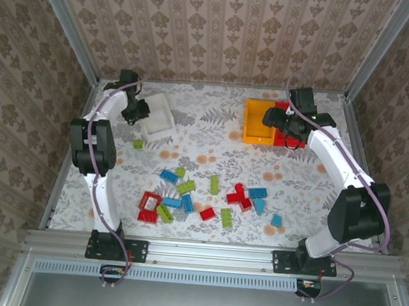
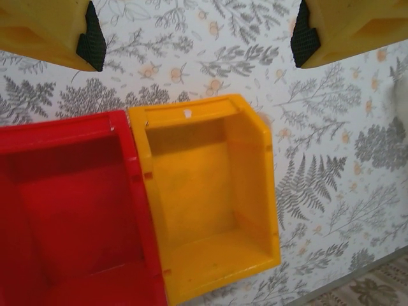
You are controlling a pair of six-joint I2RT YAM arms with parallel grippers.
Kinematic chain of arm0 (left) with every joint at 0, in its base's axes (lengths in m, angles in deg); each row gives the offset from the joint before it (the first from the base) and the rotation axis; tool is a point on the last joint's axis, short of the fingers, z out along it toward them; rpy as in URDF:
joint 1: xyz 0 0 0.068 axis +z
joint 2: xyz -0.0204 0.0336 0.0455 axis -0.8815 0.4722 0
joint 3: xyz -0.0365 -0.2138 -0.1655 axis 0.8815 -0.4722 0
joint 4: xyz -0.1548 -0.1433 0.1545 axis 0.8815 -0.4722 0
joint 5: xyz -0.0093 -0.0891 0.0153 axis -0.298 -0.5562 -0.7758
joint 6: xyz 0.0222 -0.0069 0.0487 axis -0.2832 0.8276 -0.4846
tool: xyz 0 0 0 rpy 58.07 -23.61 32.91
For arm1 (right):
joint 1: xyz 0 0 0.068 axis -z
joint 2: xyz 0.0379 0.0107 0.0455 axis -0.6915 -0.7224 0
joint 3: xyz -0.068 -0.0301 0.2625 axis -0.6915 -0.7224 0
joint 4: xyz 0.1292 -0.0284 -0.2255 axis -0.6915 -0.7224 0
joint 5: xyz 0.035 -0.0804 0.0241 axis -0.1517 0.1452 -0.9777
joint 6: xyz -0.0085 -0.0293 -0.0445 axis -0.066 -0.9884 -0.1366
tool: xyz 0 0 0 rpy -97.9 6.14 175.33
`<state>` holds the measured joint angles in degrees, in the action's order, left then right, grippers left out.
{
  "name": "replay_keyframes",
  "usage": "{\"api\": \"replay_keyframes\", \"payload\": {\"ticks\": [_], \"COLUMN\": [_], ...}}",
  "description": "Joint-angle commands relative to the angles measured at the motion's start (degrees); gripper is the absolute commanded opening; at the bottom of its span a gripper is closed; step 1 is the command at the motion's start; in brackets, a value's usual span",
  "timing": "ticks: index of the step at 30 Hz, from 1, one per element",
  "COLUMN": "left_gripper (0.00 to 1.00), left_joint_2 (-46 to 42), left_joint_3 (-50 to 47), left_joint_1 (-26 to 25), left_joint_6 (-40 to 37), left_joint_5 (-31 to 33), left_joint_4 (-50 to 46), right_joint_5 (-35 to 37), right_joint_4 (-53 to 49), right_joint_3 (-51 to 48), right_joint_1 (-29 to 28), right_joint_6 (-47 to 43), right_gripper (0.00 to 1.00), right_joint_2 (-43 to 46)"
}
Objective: Sort the legos into containers by color
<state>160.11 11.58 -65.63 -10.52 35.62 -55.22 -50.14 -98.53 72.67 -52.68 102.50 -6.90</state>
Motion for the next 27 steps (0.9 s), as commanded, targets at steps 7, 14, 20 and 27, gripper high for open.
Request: {"api": "replay_keyframes", "payload": {"ticks": [7,14,20,27], "left_gripper": [0.0,0.0,0.0,0.0], "left_joint_2": [3.22,5.06,5.98,7.3], "left_joint_3": [6.73,10.53,12.02,14.18], "left_joint_1": [-6.48,-11.98,-14.06,-15.01], "left_joint_6": [-7.13,-7.28,-4.29,-2.76], "left_joint_5": [-2.14,-2.73,-3.52,-4.23], "left_joint_4": [-3.42,-4.95,-4.7,-5.16], "right_joint_5": [3.47,1.11,-0.8,-1.84], "right_joint_4": [-1.57,-7.44,-9.13,-9.6], "right_joint_3": [12.79,25.32,29.02,29.15], "right_joint_1": [3.95,5.32,5.41,5.02], "right_joint_6": [-5.39,-10.3,-11.48,-11.4], "right_gripper": [0.75,0.67,0.58,0.49], "right_joint_2": [-15.65,-29.47,-34.68,-36.57]}}
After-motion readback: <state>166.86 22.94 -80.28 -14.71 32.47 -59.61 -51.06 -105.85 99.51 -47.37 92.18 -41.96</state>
